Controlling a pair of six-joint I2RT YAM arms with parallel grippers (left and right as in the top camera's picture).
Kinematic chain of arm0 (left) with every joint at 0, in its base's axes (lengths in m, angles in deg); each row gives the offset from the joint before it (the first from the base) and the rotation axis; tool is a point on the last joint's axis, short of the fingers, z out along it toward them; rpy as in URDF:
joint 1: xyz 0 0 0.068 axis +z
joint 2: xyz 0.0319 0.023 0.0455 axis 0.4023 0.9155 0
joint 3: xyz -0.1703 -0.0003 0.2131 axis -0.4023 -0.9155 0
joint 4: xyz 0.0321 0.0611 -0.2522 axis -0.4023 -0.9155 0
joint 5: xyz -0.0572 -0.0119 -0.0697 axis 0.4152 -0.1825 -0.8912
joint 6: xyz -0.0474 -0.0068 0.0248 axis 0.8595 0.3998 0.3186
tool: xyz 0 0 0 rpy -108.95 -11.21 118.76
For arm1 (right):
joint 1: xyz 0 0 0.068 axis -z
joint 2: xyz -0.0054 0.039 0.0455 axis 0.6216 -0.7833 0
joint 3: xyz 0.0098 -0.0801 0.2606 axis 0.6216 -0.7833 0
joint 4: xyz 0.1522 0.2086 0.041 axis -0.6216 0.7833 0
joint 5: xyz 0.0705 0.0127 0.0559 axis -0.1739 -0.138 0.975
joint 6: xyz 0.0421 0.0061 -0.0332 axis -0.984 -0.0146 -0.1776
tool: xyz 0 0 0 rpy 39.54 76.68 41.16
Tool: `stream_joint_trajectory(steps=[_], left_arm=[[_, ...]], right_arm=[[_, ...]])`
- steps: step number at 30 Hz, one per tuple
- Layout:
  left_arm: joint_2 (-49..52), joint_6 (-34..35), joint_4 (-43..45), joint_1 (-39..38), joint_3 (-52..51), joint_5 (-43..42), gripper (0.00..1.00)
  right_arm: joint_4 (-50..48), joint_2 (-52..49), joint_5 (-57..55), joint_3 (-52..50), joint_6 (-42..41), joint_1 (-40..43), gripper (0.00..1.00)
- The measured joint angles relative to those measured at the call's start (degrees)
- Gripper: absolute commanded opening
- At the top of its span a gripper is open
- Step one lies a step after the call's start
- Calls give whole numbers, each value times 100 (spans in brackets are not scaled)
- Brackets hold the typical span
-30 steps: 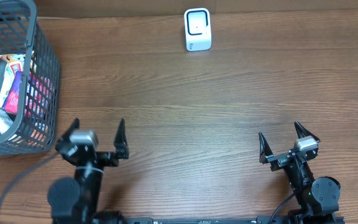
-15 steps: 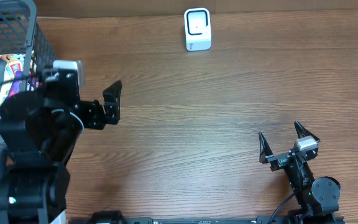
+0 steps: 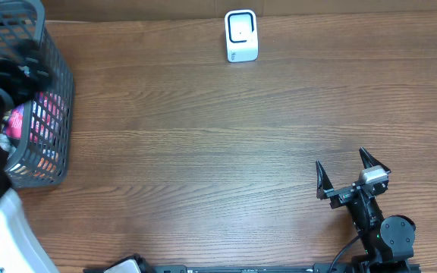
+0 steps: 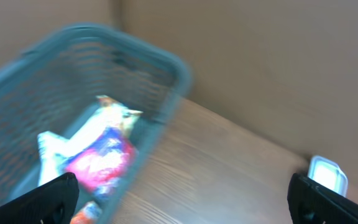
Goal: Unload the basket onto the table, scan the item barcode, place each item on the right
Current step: 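Reach the left gripper into the basket and grasp the purple-pink pack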
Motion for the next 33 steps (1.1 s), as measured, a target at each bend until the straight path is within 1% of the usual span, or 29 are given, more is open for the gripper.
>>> stream_joint_trajectory(steps=[2,6,13,15,16,22,27,33], left_arm=[[289,229,-33,579,223,-94,100],[728,417,-48,1351,289,-387,100],[1790,461,-297,2068,302,-616,100],[2052,457,-289,2153,302,-645,100],[2365,433,-256,2216,302,-660,100],[3272,345,-164,2186,302,-699,100],[4044,273,-114,2083,302,-699,92],[4774,232,-96,2022,302,-702,90]], right_arm=[[4,0,0,0,-2,0,100],[0,0,2,0,-2,0,100],[2,0,0,0,-2,0,100],[2,0,0,0,-2,0,100],[2,0,0,0,-2,0,100],[0,0,0,0,-4,0,100],[0,0,-2,0,-2,0,100],[2,0,2,0,-2,0,100]])
